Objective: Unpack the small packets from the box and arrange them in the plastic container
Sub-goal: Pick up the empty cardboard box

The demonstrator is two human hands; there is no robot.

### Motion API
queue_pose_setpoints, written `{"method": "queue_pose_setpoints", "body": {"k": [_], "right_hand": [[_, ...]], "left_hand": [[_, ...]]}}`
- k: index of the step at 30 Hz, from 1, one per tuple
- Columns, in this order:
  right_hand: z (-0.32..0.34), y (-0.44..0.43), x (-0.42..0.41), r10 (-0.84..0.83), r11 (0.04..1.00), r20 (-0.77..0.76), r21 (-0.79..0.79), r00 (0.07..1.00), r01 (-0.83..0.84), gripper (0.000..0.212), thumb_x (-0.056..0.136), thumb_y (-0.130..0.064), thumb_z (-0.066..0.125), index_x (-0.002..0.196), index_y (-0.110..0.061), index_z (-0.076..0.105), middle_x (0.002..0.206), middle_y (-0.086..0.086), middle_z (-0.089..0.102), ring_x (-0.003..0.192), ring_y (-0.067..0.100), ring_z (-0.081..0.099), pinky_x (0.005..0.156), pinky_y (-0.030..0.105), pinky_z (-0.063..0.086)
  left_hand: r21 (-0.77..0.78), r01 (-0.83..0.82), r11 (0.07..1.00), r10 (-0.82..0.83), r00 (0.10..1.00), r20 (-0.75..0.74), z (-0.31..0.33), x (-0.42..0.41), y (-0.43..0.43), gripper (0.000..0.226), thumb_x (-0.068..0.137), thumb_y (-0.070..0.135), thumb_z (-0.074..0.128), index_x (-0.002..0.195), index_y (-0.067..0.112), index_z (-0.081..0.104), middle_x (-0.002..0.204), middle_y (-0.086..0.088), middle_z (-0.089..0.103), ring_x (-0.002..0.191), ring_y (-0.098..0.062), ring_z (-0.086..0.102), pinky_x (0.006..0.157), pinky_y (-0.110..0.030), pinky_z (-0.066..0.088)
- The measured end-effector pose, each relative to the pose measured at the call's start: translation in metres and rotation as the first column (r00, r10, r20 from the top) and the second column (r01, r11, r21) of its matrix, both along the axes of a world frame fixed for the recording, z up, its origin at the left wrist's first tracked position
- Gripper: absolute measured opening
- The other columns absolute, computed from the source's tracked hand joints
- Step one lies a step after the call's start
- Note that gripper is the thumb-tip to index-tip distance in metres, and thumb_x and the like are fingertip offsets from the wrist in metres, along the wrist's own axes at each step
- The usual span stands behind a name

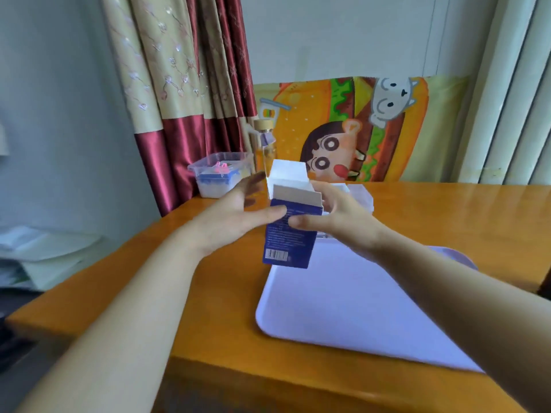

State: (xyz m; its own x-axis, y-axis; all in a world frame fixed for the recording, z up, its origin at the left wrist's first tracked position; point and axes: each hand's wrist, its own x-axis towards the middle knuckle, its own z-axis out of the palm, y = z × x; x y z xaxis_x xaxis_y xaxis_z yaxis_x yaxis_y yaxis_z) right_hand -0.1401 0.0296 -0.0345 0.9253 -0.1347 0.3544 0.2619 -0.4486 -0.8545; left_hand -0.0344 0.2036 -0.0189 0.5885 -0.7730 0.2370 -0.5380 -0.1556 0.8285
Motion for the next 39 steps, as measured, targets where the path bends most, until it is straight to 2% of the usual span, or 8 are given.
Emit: {"method": "queue_pose_setpoints", "body": {"k": [5, 10, 15, 18, 22, 27, 31, 39], "right_hand": [[-0.019, 0.073, -0.004, 0.334, 0.938, -0.059, 0.119, 0.941, -0.325, 0.043, 0.083, -0.019, 0.066, 0.124, -0.012, 0.055, 0.121, 0.011, 0.062, 0.115, 0.025, 0.059, 0.101, 0.042, 0.045], [-0.036, 0.126, -0.007, 0.243, 0.835, -0.388, -0.383, 0.889, -0.395, 0.058, 0.078, -0.036, 0.073, 0.130, -0.035, 0.045, 0.125, -0.021, 0.053, 0.116, 0.000, 0.049, 0.095, 0.017, 0.034], [-0.066, 0.178, 0.013, 0.017, 0.661, -0.480, -0.653, 0.877, -0.370, 0.091, 0.066, -0.064, 0.070, 0.142, -0.033, 0.031, 0.142, -0.010, 0.043, 0.132, 0.015, 0.038, 0.110, 0.036, 0.033], [-0.097, 0.219, 0.025, -0.122, 0.544, -0.341, -0.808, 0.932, -0.224, 0.084, 0.073, -0.061, 0.064, 0.144, -0.030, 0.030, 0.143, 0.000, 0.038, 0.132, 0.024, 0.035, 0.107, 0.042, 0.034], [-0.135, 0.267, 0.035, -0.200, 0.357, 0.039, -0.928, 0.979, 0.110, 0.073, 0.081, -0.052, 0.058, 0.143, -0.026, 0.029, 0.140, 0.006, 0.037, 0.126, 0.031, 0.035, 0.102, 0.044, 0.029], [-0.176, 0.296, 0.047, -0.233, 0.243, 0.235, -0.926, 0.944, 0.290, 0.070, 0.080, -0.038, 0.058, 0.143, -0.020, 0.033, 0.148, 0.026, 0.027, 0.136, 0.042, 0.025, 0.110, 0.054, 0.016], [-0.193, 0.301, 0.055, -0.231, 0.220, 0.294, -0.913, 0.927, 0.344, 0.044, 0.071, -0.030, 0.067, 0.113, -0.017, 0.060, 0.144, 0.029, 0.034, 0.133, 0.047, 0.031, 0.108, 0.059, 0.017], [-0.204, 0.298, 0.065, -0.238, 0.245, 0.417, -0.848, 0.877, 0.470, 0.033, 0.065, -0.022, 0.061, 0.097, -0.021, 0.065, 0.137, 0.025, 0.045, 0.126, 0.044, 0.042, 0.103, 0.047, 0.016]], "left_hand": [[-0.017, -0.046, 0.999, 0.045, 0.997, -0.061, -0.011, -0.018, 0.078, 0.082, 0.069, 0.045, 0.072, 0.141, 0.037, 0.033, 0.126, 0.018, 0.048, 0.103, 0.017, 0.054, 0.088, -0.016, 0.045], [0.222, -0.131, 0.966, 0.132, 0.991, 0.011, -0.024, -0.034, 0.162, 0.079, 0.056, 0.057, 0.072, 0.129, 0.044, 0.044, 0.120, 0.014, 0.060, 0.101, 0.002, 0.063, 0.092, -0.027, 0.050], [0.417, -0.076, 0.906, 0.133, 0.985, -0.110, -0.051, -0.040, 0.230, 0.050, 0.052, 0.058, 0.070, 0.099, 0.046, 0.059, 0.105, 0.006, 0.068, 0.092, -0.015, 0.069, 0.073, -0.027, 0.054], [0.499, -0.093, 0.862, 0.208, 0.961, -0.181, -0.092, -0.040, 0.269, 0.042, 0.056, 0.056, 0.074, 0.093, 0.046, 0.059, 0.100, 0.004, 0.068, 0.086, -0.020, 0.070, 0.067, -0.034, 0.054], [0.650, -0.112, 0.752, 0.363, 0.893, -0.266, -0.167, -0.034, 0.300, 0.035, 0.079, 0.040, 0.071, 0.107, 0.031, 0.052, 0.097, 0.003, 0.065, 0.067, -0.008, 0.067, 0.053, -0.020, 0.046], [0.756, -0.197, 0.624, 0.535, 0.813, -0.230, -0.284, -0.028, 0.306, 0.041, 0.081, 0.033, 0.066, 0.113, 0.022, 0.044, 0.106, -0.001, 0.056, 0.090, -0.014, 0.058, 0.069, -0.026, 0.044], [0.747, -0.436, 0.502, 0.683, 0.730, -0.033, -0.369, -0.027, 0.315, 0.059, 0.069, 0.044, 0.065, 0.120, 0.025, 0.044, 0.120, -0.006, 0.049, 0.106, -0.025, 0.052, 0.090, -0.037, 0.047], [0.737, -0.551, 0.392, 0.767, 0.638, 0.070, -0.434, -0.017, 0.321, 0.069, 0.075, 0.045, 0.071, 0.132, 0.024, 0.038, 0.136, -0.010, 0.036, 0.124, -0.034, 0.040, 0.097, -0.048, 0.041]]}}
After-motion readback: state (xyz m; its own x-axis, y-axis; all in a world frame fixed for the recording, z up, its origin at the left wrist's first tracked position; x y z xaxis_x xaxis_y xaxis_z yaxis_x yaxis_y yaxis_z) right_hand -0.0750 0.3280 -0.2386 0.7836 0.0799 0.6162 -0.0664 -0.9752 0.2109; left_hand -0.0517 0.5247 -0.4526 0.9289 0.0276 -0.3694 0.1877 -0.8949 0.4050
